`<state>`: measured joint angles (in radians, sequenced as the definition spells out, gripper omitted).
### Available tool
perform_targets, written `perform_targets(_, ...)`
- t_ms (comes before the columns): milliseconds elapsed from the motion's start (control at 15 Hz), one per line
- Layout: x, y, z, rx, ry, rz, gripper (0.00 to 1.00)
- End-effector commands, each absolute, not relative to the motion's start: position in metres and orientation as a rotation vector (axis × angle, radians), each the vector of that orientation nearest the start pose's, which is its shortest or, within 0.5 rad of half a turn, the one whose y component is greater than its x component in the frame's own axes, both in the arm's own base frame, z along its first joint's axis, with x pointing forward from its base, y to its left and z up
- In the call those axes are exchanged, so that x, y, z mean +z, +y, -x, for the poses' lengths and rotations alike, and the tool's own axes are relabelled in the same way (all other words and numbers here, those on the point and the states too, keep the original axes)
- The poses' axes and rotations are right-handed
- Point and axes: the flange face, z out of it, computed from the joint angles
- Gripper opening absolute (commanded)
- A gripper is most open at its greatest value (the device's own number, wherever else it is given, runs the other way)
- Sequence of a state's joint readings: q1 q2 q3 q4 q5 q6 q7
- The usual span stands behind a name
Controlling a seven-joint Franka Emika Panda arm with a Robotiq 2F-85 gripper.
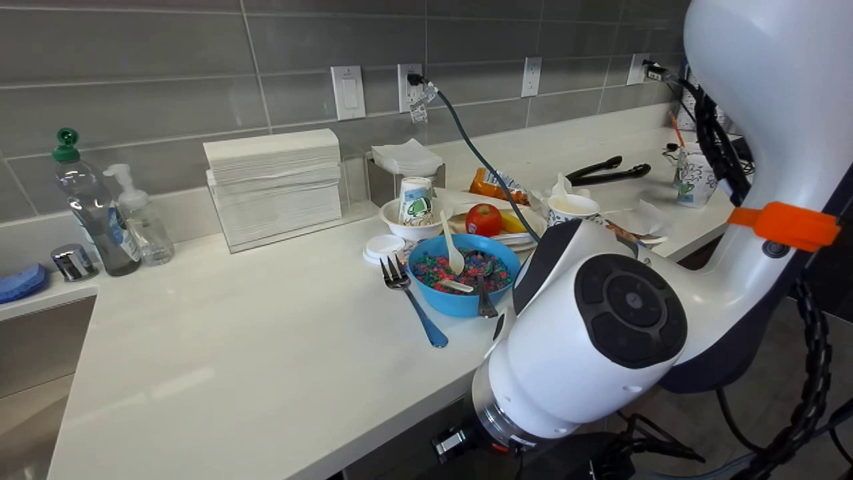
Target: Press a button on the dishwasher
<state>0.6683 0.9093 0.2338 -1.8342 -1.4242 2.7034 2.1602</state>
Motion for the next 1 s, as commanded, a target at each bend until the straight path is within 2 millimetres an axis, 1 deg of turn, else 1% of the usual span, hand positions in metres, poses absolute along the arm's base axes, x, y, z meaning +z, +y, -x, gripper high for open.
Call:
perform_targets(0,0.0263,0.4889,-0.3372,-0.697,0.093,3.036,0.00)
perform_targets(267,0.0233,0.4916,-0.3364,-0.723,0.109,3.028,0.00)
perform_targets(600,0.0243,0.4958,-0.3383,-0.750,0.129,2.996,0.00)
perform_targets(933,0.0268,0.4938,-0.3404,-0.887,0.205,2.999,0.00)
